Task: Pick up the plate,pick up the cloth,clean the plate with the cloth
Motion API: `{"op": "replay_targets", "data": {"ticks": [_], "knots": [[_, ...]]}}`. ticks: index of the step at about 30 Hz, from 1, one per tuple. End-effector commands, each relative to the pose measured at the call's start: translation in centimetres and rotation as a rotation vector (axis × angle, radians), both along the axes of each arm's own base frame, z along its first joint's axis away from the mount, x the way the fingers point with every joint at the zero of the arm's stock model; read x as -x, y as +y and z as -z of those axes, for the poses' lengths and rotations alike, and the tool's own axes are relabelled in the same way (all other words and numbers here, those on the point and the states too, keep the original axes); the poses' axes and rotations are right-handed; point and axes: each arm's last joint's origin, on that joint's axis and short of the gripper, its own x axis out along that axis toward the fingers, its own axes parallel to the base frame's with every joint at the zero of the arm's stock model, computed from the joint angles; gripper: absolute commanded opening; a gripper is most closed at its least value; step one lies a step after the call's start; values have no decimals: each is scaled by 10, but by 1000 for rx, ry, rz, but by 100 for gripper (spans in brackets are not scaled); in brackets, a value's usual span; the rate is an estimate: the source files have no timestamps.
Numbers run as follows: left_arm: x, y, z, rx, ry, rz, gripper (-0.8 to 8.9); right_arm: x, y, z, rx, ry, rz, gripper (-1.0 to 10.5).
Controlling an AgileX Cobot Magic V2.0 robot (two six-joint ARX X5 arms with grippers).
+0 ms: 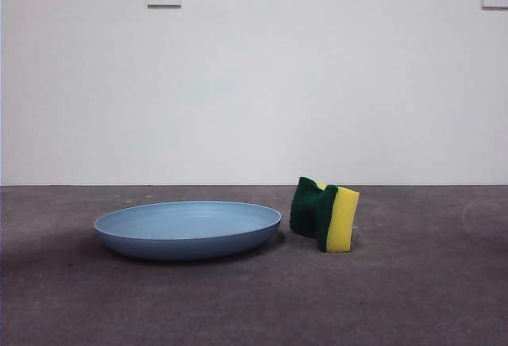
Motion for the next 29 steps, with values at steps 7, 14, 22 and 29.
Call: {"op": "replay_targets", "data": {"ticks": [7,14,22,29], "knots": [[-4,-3,10,-61,74,6,-3,1,-1,0,3,-10,1,0],[-5,-2,11,-86,75,-5,-3,1,-1,0,3,-10,1,0],[-1,25,13,16,5,-50,-3,1,-1,0,3,-10,1,0],[2,42,55,63,-110,-170,-3,1,-1,0,3,-10,1,0]]}}
